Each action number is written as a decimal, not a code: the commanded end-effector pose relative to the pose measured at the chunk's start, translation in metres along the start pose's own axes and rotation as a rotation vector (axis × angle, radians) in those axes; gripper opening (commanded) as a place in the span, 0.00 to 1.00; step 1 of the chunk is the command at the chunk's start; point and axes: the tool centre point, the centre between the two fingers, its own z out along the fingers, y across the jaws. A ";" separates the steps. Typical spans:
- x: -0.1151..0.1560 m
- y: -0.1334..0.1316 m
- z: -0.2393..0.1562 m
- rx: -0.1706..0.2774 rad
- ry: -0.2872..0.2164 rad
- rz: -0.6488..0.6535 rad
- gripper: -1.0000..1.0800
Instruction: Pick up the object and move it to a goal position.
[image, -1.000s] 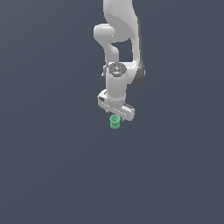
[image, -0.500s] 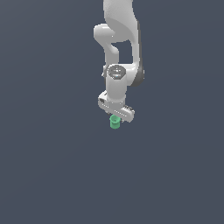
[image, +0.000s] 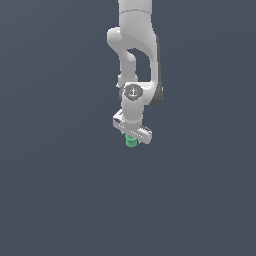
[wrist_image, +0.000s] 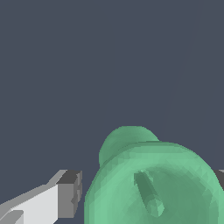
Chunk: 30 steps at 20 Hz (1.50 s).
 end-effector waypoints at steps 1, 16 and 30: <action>0.000 0.000 0.002 0.001 0.001 0.000 0.96; 0.000 -0.003 -0.003 0.002 0.002 0.000 0.00; -0.009 -0.048 -0.088 0.001 0.003 0.001 0.00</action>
